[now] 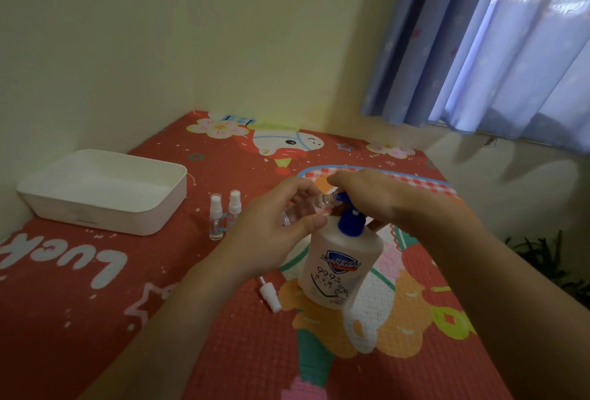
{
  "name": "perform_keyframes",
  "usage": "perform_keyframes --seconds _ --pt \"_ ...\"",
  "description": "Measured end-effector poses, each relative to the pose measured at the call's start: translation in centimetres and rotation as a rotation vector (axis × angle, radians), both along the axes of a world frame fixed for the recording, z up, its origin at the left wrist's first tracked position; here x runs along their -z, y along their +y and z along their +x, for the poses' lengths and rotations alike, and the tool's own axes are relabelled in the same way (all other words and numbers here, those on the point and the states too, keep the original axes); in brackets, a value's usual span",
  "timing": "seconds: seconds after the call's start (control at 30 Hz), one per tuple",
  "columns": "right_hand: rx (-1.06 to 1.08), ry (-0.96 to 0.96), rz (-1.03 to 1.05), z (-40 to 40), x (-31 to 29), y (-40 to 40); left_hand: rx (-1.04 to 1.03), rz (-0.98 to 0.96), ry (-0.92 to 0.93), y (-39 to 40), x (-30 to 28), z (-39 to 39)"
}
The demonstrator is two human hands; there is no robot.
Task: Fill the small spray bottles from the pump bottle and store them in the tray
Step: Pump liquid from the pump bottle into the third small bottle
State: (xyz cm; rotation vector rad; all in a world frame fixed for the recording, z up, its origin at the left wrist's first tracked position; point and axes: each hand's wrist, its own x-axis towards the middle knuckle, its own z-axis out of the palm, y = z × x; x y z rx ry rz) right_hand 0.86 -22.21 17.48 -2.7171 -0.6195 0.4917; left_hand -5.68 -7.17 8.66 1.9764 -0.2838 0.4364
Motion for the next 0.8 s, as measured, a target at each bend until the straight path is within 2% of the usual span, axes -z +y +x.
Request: perform_keyframes --seconds 0.23,0.4,0.57,0.73,0.8 --pt "-0.109 -0.288 -0.248 0.6 1.3 0.4 -0.015 -0.013 0.002 -0.1 0.5 0.0" --pt "-0.135 -0.335 -0.269 1.1 1.9 0.3 -0.007 -0.020 0.015 -0.1 0.7 0.1" --pt "-0.069 -0.272 -0.217 0.9 1.7 0.6 -0.010 -0.009 0.021 -0.1 0.7 0.0" --pt "0.026 -0.004 0.003 -0.4 -0.2 0.2 -0.018 0.008 0.029 -0.1 0.5 0.0" --pt "0.022 0.027 0.001 -0.7 -0.5 0.1 -0.028 0.017 0.027 -0.1 0.5 -0.1"
